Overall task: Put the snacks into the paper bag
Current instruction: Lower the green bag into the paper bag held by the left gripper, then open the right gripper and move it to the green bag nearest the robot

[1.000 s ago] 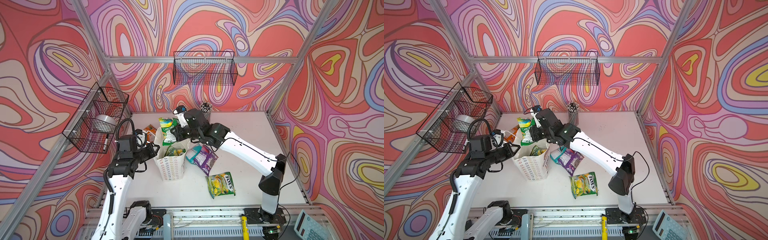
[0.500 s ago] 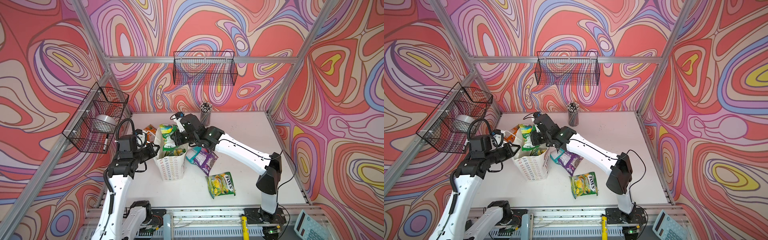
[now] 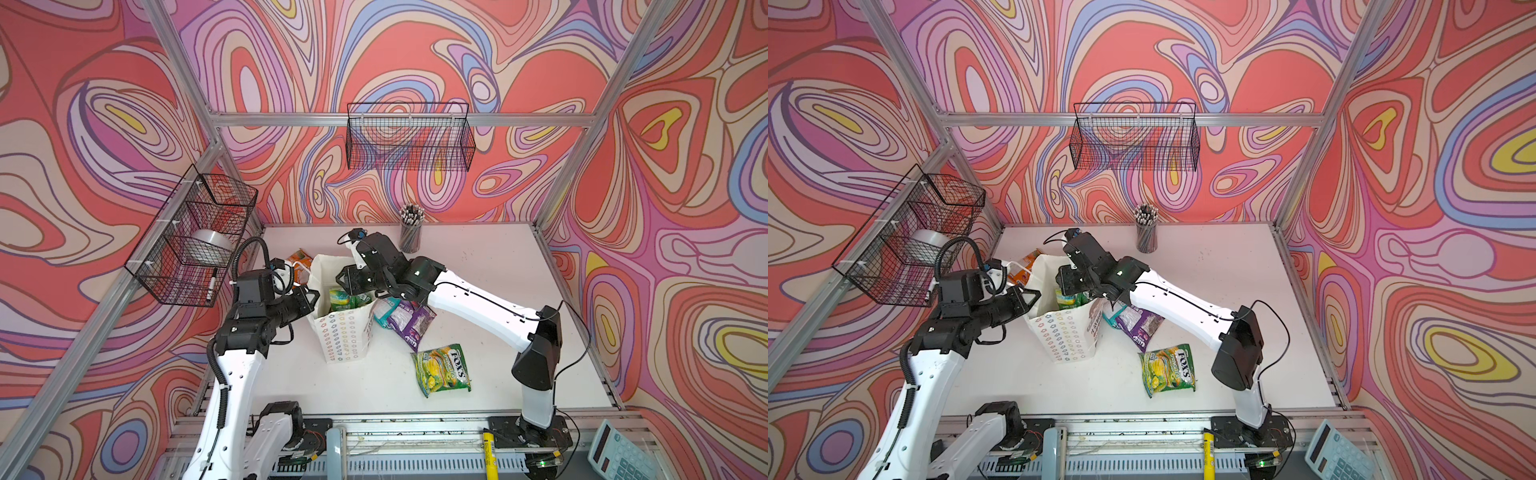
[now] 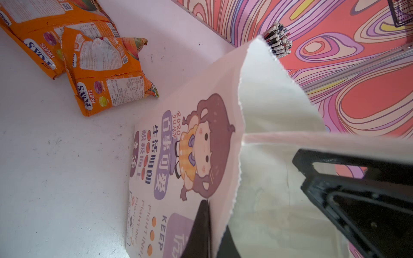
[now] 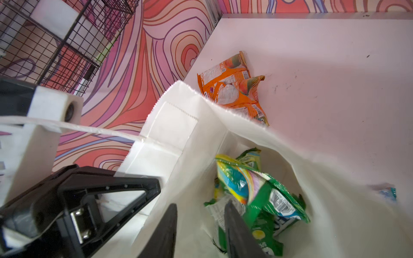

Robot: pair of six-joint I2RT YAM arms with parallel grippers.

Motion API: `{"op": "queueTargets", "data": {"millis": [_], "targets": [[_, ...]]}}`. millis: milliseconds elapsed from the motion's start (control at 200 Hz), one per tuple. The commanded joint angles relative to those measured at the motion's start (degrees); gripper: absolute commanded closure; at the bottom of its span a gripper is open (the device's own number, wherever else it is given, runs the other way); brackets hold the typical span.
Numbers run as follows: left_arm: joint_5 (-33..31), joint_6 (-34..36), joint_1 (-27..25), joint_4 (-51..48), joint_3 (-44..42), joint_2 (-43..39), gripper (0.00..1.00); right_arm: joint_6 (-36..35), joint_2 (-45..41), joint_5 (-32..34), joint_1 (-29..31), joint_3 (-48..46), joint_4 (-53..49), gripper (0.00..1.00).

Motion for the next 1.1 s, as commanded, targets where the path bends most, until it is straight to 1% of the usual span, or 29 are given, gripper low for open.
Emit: {"op": "queueTargets", "data": {"millis": [0,215,371,476,571,641,816,841,1097], "targets": [[0.56,-0.02,0.4,1.52,-0.27,-0.2,1.0,-0.41,-1.19,1.07,0.59,-0.63,0.38,0.6],[0.36,0.0,0.39,1.44,-0.32,-0.21,1.0,-2.37,-2.0,0.28,0.86,0.83,0.39,0.54],[0.54,0.05,0.4,1.46,-0.24,-0.1,1.0,-5.12,-2.89,0.13,1.03,3.32,-0.48,0.43],[0.33,0.05,0.4,1.4,-0.28,0.05,1.0,-7.17,-3.7,0.83,0.99,5.59,-1.69,0.31],[0.64,0.09,0.38,1.22,-0.19,0.16,1.0,-8.56,-5.09,2.51,0.99,6.15,-2.51,0.11],[0.17,0.1,0.36,1.43,-0.28,-0.05,1.0,-9.51,-6.31,3.44,0.96,5.93,-2.8,0.02],[0.56,0.08,0.36,1.21,-0.19,0.33,1.0,-12.03,-9.06,6.75,0.97,5.05,-4.46,0.02],[0.37,0.08,0.38,1.24,-0.23,0.26,1.0,-12.3,-10.93,7.55,1.03,4.92,-4.82,0.02],[0.43,0.03,0.4,1.4,-0.33,0.11,1.0,-14.08,-18.97,18.75,0.8,0.46,-7.67,0.02]]}}
